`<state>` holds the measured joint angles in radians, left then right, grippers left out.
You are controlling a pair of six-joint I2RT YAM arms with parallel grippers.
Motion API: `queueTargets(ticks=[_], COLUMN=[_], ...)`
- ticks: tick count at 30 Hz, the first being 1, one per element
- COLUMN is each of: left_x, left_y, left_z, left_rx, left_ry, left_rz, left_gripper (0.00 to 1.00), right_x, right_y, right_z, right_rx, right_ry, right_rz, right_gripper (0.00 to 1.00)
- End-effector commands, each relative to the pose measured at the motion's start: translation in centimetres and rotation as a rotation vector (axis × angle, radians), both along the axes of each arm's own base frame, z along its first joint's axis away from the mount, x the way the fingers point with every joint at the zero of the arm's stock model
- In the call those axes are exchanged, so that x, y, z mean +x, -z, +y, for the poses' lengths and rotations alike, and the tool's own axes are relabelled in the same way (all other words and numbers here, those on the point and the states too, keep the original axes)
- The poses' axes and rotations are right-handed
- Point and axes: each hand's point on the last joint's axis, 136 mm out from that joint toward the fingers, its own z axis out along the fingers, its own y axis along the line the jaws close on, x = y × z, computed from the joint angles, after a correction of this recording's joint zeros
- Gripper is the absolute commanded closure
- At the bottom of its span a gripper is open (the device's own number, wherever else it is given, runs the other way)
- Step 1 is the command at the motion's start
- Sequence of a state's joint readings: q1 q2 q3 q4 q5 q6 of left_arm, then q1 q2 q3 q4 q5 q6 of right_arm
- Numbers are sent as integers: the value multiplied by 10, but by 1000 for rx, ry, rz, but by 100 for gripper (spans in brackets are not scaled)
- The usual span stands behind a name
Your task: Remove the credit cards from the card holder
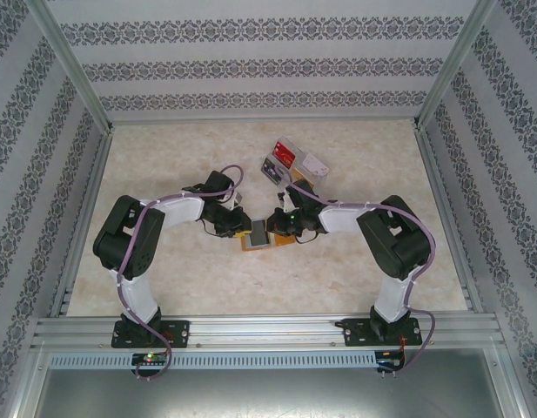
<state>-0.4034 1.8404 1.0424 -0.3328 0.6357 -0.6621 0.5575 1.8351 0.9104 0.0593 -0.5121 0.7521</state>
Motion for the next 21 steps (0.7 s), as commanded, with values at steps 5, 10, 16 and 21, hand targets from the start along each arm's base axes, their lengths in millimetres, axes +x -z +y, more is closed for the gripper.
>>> queueTargets(ticks=[5, 10, 16, 21], left_x=[-14, -2, 6, 4], left_y=[27, -6, -33, -18], left_z=[25, 12, -9, -10], left_rx=[145, 78, -54, -49], left_ry=[5, 38, 53, 52], left_rz=[73, 1, -34, 1], left_gripper=[76, 76, 85, 87], right_x=[-1, 0, 1, 3], right_y=[4, 2, 4, 4], right_z=[-15, -13, -12, -10], right_rx=[-36, -24, -21, -15], right_ry=[19, 17, 23, 25], right_rz=[-21, -19, -15, -13], right_gripper=[96, 92, 89, 88])
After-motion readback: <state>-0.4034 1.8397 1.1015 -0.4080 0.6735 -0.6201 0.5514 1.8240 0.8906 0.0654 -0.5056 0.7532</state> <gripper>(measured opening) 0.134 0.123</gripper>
